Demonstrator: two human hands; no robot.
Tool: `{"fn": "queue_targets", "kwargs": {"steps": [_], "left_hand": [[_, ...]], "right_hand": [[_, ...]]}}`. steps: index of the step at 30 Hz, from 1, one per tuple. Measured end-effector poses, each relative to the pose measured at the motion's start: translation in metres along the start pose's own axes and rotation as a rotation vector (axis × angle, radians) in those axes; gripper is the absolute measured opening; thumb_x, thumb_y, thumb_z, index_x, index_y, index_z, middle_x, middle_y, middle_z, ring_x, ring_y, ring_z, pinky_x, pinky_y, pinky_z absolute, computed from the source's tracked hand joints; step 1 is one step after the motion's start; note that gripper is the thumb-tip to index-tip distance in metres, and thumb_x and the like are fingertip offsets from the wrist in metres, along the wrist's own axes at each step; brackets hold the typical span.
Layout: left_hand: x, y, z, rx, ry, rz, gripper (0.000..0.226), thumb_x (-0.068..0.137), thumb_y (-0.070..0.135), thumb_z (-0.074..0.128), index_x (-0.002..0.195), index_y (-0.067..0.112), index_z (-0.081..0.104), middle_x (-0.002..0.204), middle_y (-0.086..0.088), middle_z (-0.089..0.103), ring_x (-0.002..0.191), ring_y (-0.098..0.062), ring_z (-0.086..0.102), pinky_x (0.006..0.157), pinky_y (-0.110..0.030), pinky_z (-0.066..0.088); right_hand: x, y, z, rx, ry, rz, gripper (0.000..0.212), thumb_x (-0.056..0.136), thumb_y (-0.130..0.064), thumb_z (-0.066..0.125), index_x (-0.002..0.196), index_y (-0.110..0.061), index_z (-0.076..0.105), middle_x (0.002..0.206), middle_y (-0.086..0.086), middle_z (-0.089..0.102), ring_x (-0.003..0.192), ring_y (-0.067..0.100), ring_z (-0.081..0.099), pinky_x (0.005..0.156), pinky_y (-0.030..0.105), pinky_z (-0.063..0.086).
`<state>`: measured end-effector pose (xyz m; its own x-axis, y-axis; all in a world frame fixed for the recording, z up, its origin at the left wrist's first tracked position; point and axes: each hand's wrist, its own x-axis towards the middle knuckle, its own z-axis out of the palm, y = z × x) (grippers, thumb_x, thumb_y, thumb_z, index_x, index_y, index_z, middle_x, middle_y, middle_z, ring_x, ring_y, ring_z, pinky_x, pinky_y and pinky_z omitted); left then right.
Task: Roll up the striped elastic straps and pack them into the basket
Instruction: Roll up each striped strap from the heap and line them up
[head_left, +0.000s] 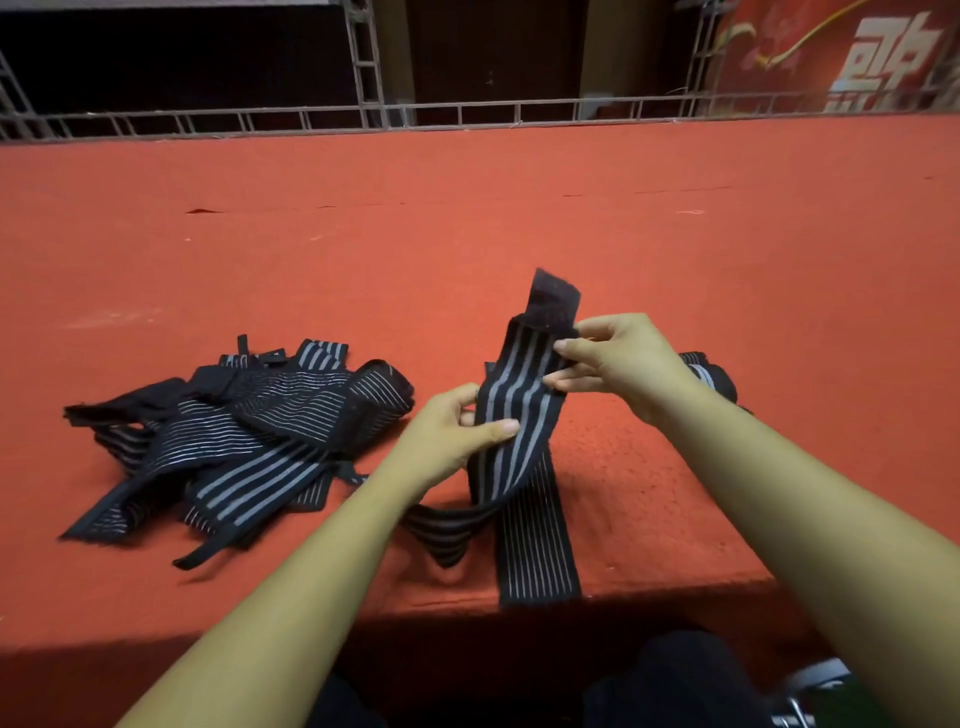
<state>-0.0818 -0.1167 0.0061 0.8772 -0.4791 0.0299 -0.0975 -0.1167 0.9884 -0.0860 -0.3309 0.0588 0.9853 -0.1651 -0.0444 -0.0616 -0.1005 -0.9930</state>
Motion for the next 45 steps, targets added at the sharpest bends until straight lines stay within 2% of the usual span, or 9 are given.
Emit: {"fn": "queue_targets", "kwargs": {"steps": [4, 7, 11, 15, 22, 26, 33, 41, 45], "left_hand": [[0.008, 0.024, 0.007, 0.142, 0.208, 0.103, 0.02, 0.085, 0.017, 0.078, 0.102, 0.016, 0.068, 0.086, -0.001, 0.078, 0.081, -0.013, 0.075, 0.069, -0.024, 0.057], [0.008, 0.034, 0.01, 0.168, 0.237, 0.087, 0.023, 0.085, 0.023, 0.078, 0.102, 0.012, 0.067, 0.087, -0.004, 0.078, 0.083, -0.017, 0.075, 0.078, -0.036, 0.06], [0.003, 0.024, 0.013, -0.176, 0.102, -0.041, 0.025, 0.094, 0.012, 0.066, 0.117, 0.007, 0.057, 0.103, -0.019, 0.075, 0.097, -0.029, 0.072, 0.09, -0.045, 0.056], [-0.007, 0.003, 0.022, -0.085, -0.147, -0.095, 0.032, 0.091, 0.007, 0.069, 0.122, 0.01, 0.061, 0.108, -0.011, 0.075, 0.095, -0.019, 0.07, 0.084, -0.029, 0.053], [-0.007, -0.01, 0.013, 0.779, -0.187, -0.175, 0.024, 0.092, 0.033, 0.068, 0.104, 0.014, 0.074, 0.091, -0.004, 0.076, 0.067, -0.009, 0.067, 0.067, -0.028, 0.053], [-0.01, -0.005, 0.012, 0.498, -0.186, -0.34, 0.022, 0.098, 0.015, 0.062, 0.093, -0.007, 0.061, 0.094, -0.026, 0.07, 0.076, -0.031, 0.076, 0.043, -0.023, 0.048], [-0.015, -0.009, -0.005, 0.24, -0.169, -0.263, 0.019, 0.101, 0.023, 0.056, 0.083, 0.016, 0.058, 0.056, 0.015, 0.054, 0.049, -0.005, 0.049, 0.05, -0.021, 0.031], [-0.026, -0.042, 0.013, -0.031, -0.454, -0.26, 0.024, 0.09, 0.016, 0.065, 0.105, -0.001, 0.057, 0.079, -0.009, 0.045, 0.061, -0.008, 0.04, 0.056, -0.019, 0.031], [-0.022, -0.045, 0.032, -0.085, -0.482, -0.305, 0.024, 0.093, 0.016, 0.06, 0.113, 0.003, 0.064, 0.101, -0.014, 0.06, 0.083, -0.018, 0.056, 0.067, -0.024, 0.053]], "right_hand": [[-0.012, 0.0, 0.013, -0.167, -0.242, -0.078, 0.024, 0.091, -0.022, 0.073, 0.099, 0.001, 0.071, 0.094, 0.008, 0.07, 0.09, 0.016, 0.069, 0.086, 0.036, 0.06], [-0.017, -0.003, 0.014, -0.127, -0.284, -0.135, 0.009, 0.085, -0.011, 0.077, 0.092, -0.008, 0.073, 0.084, 0.0, 0.074, 0.082, 0.01, 0.07, 0.071, 0.023, 0.055], [-0.009, -0.007, 0.008, -0.156, -0.131, -0.173, 0.014, 0.082, -0.009, 0.08, 0.094, -0.004, 0.075, 0.088, 0.007, 0.077, 0.081, 0.014, 0.072, 0.077, 0.031, 0.058], [0.0, -0.007, 0.003, -0.105, -0.002, -0.216, 0.014, 0.079, -0.01, 0.082, 0.09, -0.005, 0.073, 0.084, 0.001, 0.074, 0.078, 0.011, 0.069, 0.073, 0.029, 0.055], [0.009, 0.0, -0.011, -0.072, 0.202, -0.272, 0.017, 0.079, -0.005, 0.081, 0.093, -0.002, 0.074, 0.08, 0.002, 0.072, 0.07, 0.008, 0.064, 0.07, 0.029, 0.054], [0.011, 0.005, -0.015, -0.07, 0.231, -0.264, 0.014, 0.081, -0.005, 0.079, 0.094, -0.003, 0.073, 0.083, 0.004, 0.073, 0.074, 0.012, 0.067, 0.08, 0.04, 0.058], [0.023, 0.012, -0.018, -0.064, 0.287, -0.303, 0.013, 0.082, -0.007, 0.079, 0.092, -0.015, 0.073, 0.094, 0.005, 0.076, 0.09, 0.021, 0.073, 0.088, 0.047, 0.059], [0.038, 0.022, -0.024, -0.191, 0.312, -0.304, 0.013, 0.08, -0.007, 0.079, 0.093, -0.008, 0.075, 0.09, 0.005, 0.076, 0.079, 0.012, 0.068, 0.081, 0.038, 0.057], [0.045, 0.018, -0.026, -0.234, 0.303, -0.324, 0.012, 0.079, -0.007, 0.079, 0.086, -0.016, 0.074, 0.09, 0.004, 0.076, 0.081, 0.012, 0.068, 0.078, 0.034, 0.056]]}}
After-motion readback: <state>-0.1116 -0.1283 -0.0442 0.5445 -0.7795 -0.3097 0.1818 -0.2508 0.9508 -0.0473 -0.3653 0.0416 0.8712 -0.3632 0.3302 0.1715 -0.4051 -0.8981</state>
